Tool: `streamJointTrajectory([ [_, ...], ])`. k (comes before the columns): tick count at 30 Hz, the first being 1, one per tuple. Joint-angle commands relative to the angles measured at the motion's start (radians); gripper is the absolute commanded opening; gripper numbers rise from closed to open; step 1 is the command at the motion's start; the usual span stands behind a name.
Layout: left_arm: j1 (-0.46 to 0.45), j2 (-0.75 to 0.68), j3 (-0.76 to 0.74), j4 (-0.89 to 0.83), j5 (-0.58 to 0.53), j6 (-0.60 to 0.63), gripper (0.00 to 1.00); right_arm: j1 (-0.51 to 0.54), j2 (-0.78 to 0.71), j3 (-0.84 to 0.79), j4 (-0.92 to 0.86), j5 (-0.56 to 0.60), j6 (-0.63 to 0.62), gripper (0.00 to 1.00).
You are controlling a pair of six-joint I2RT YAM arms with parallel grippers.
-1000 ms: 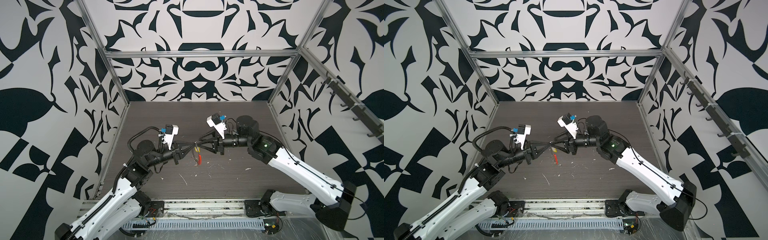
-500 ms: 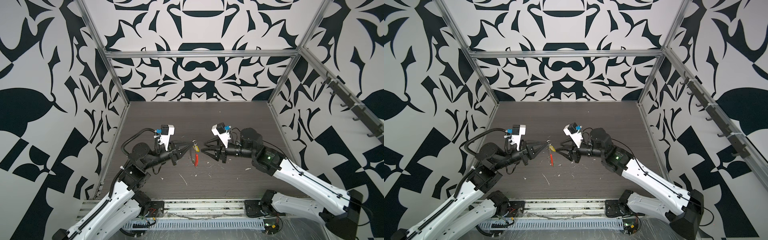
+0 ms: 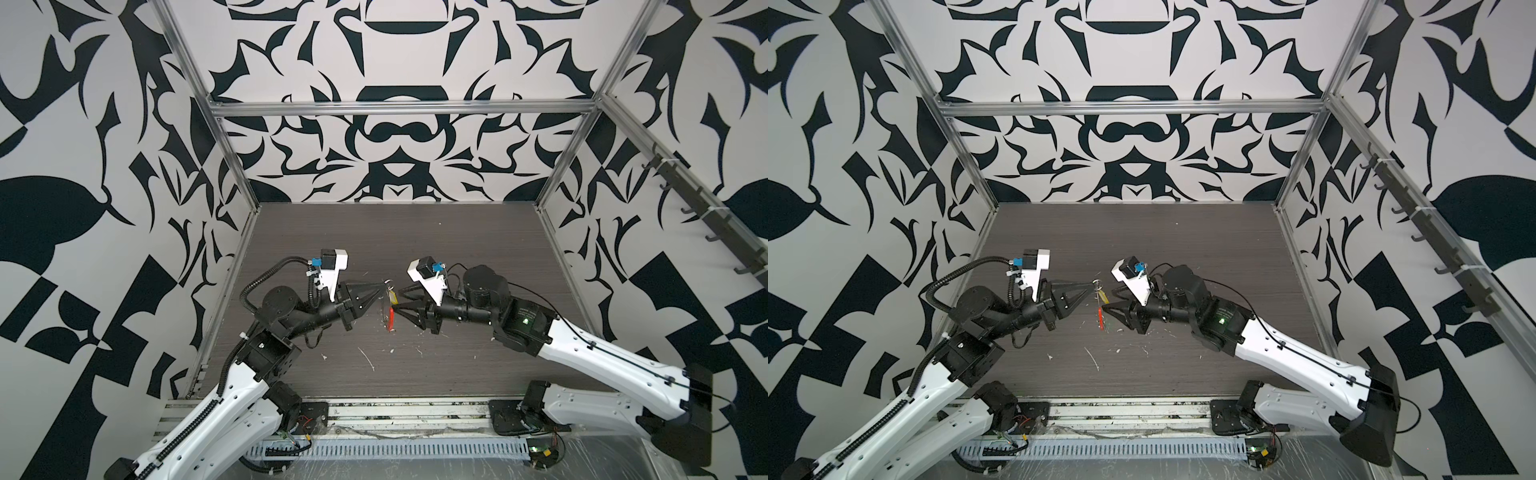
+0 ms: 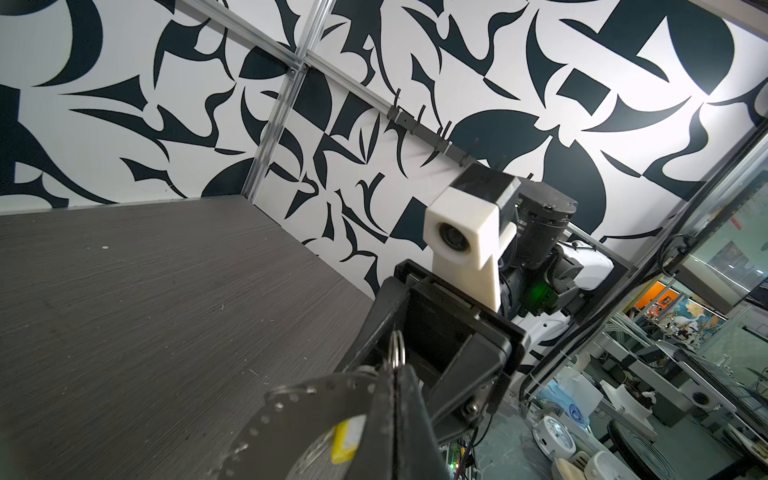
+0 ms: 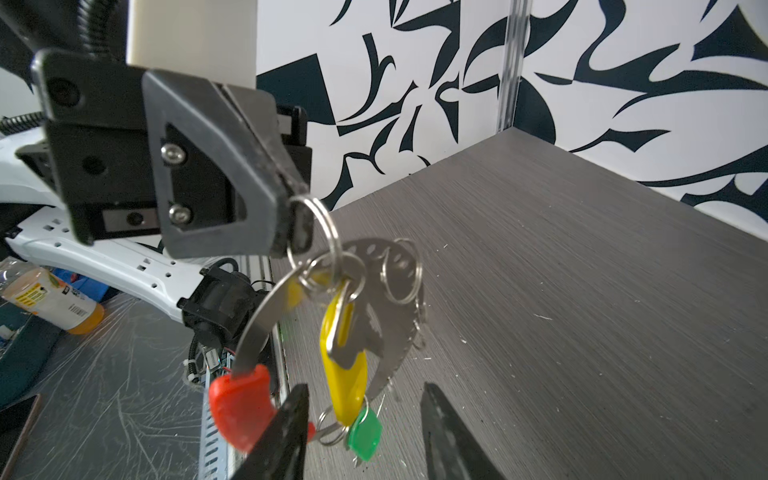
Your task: Remove the keys from the keyring
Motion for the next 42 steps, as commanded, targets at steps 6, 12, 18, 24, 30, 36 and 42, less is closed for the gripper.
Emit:
streamJointTrajectory([
  [6, 0.002, -0.017, -0.019, 0.049, 0.008, -0.014, 0.0, 0.03, 0.012, 0.087, 0.034, 0.058, -0.042, 0.46],
  [12, 0.002, -0.018, -0.02, 0.051, 0.008, -0.015, 0.0, 0.037, 0.036, 0.109, 0.031, 0.058, -0.052, 0.37],
  [18, 0.002, -0.024, -0.025, 0.05, 0.0, -0.015, 0.0, 0.044, 0.046, 0.127, 0.012, 0.067, -0.065, 0.23],
  [24, 0.002, -0.032, -0.032, 0.056, -0.028, -0.027, 0.0, 0.057, 0.051, 0.134, 0.0, 0.085, -0.076, 0.07],
  [30, 0.001, -0.043, -0.051, 0.095, -0.069, -0.055, 0.0, 0.092, 0.082, 0.15, 0.016, 0.095, -0.09, 0.0],
  [36, -0.002, -0.042, -0.082, 0.167, -0.099, -0.097, 0.0, 0.123, 0.125, 0.142, 0.112, 0.092, -0.082, 0.0],
  [42, -0.021, -0.03, -0.113, 0.214, -0.121, -0.111, 0.0, 0.128, 0.135, 0.115, 0.241, 0.079, -0.062, 0.0],
])
